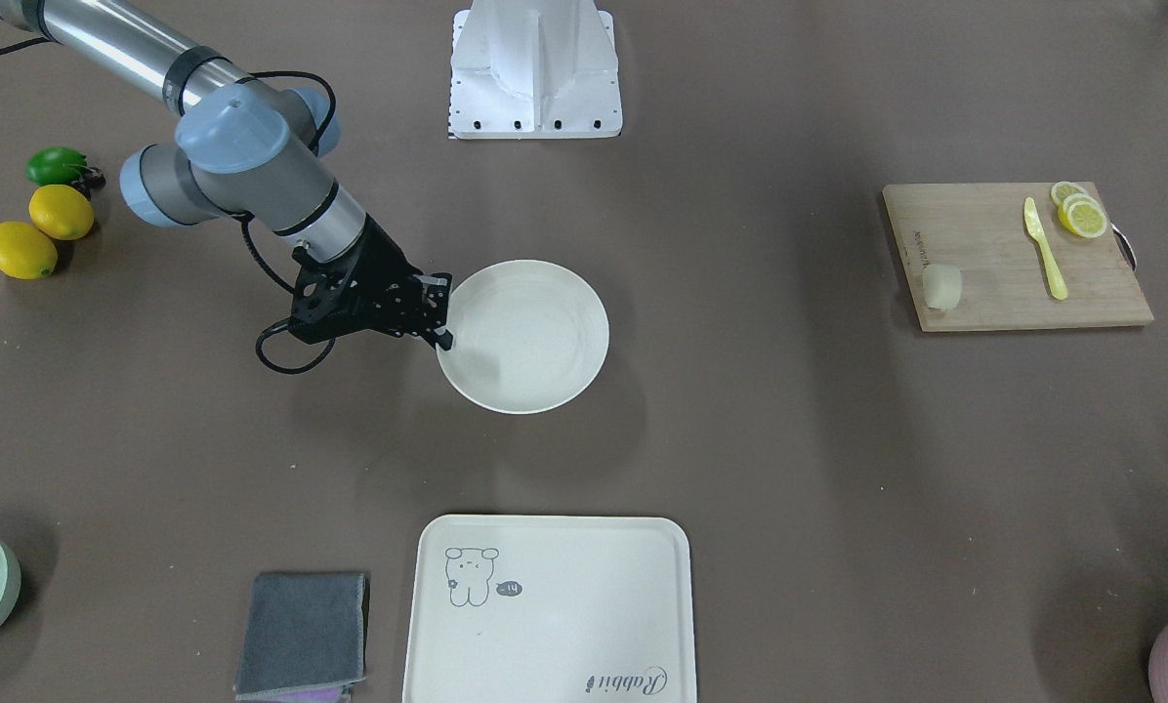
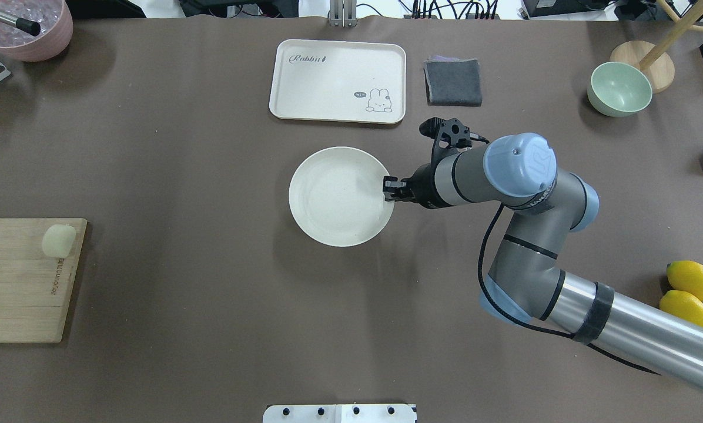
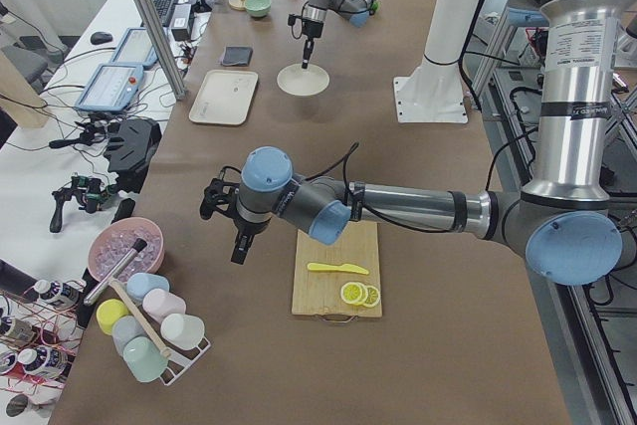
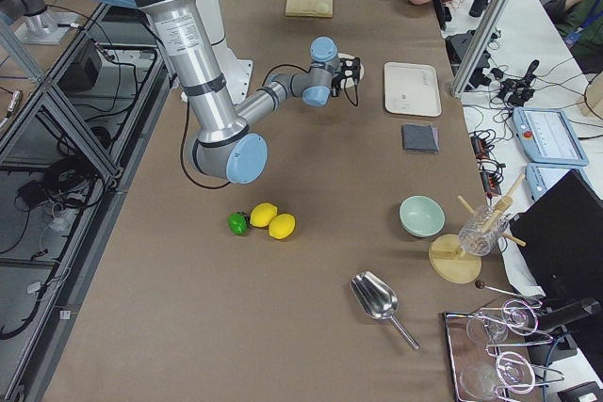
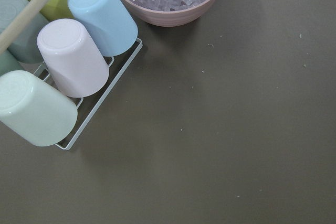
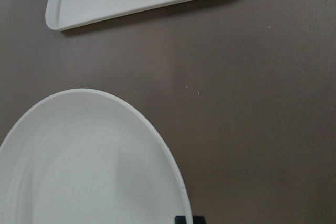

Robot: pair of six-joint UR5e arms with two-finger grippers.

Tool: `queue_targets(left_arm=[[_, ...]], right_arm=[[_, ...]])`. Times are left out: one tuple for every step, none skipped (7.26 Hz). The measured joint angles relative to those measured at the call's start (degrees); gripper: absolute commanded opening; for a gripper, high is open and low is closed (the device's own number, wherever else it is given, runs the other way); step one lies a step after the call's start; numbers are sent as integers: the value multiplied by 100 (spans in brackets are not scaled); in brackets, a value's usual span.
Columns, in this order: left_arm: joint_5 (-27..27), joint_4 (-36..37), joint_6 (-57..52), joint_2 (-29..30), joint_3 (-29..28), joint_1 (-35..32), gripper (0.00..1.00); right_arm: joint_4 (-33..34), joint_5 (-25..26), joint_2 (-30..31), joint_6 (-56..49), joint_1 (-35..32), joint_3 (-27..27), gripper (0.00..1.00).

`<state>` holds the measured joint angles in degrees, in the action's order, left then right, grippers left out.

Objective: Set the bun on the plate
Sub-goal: 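Carry the white plate with the right gripper to the table center and lower it, then open the right gripper off the plate while the left gripper reaches toward the bun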

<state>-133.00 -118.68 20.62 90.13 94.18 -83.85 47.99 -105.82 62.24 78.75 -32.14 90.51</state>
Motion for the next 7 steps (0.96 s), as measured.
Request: queue_targets(left_arm=[[38,-382,830,14,59,419,98],[137,-702,1556,27,156,835,98],[360,-863,2183,27,345,1270,98],[668,-924,2757,18,566,1727,98],[1030,-948,3206,1,737,2195,98],[1373,-958,3526,-13,836,2607,98],[1581,-962,3697,-21,887,2863,98]], right_arm=[[60,233,-6,6,174,-3,0],[132,342,-8,10,269,-6,0],[166,385,-8,15,328,-7,0],[179,403,-3,19,358,-7,0],[182,409,7,32,369,-7,0],[184,411,18,56,372,-7,13],[187,411,20,110,374,-7,66]])
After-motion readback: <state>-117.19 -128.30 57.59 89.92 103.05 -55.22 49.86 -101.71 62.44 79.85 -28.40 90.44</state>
